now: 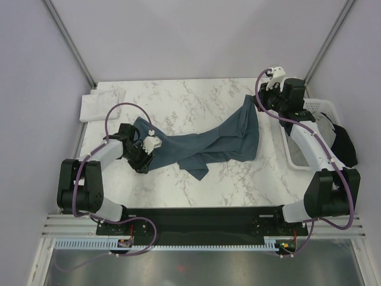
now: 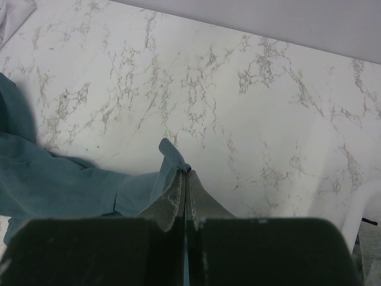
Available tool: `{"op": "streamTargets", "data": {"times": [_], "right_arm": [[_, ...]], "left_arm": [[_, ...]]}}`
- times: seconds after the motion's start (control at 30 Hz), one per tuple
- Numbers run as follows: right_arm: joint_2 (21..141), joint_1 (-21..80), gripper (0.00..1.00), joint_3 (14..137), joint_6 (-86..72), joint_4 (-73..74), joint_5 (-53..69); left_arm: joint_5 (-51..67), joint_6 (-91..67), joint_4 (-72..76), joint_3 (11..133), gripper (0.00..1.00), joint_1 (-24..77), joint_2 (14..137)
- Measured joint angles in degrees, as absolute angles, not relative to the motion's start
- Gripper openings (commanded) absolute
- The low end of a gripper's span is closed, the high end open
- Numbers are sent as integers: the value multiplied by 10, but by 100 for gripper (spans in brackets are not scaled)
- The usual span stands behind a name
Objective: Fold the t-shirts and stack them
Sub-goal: Flatten the tshirt out
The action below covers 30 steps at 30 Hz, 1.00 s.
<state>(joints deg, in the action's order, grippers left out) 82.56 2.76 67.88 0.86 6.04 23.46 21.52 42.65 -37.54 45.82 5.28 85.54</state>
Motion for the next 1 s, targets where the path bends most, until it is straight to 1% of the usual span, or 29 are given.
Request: {"op": "streamTargets", "data": {"times": [0.07,0.13,0.27,0.37,0.47,0.5,0.57,0.6,0.83,0.93,1.0], "right_arm": [[826,28,0,679,9,60,235],[826,28,0,679,9,60,235],[826,28,0,678,11,60,232],[826,28,0,676,13,59,230],[826,28,0,673,13,59,228],[826,28,0,672,13,59,227],[826,28,0,672,13,59,226],[826,28,0,672,13,58,226],[826,28,0,672,13,56,223],[825,28,0,672,13,56,222],[823,28,0,672,12,56,221]], "left_arm": [[215,427,-373,458,50,53,858],[215,426,-371,458,46,53,860],[215,426,-370,461,45,53,864],[212,427,-367,461,40,53,865],[207,427,-361,461,30,53,865],[205,427,-358,460,24,54,865],[204,427,-353,457,17,55,862],[204,427,-352,455,2,56,860],[202,427,-369,447,2,60,825],[199,427,-394,462,2,60,789],[195,428,-417,493,2,60,759]]}}
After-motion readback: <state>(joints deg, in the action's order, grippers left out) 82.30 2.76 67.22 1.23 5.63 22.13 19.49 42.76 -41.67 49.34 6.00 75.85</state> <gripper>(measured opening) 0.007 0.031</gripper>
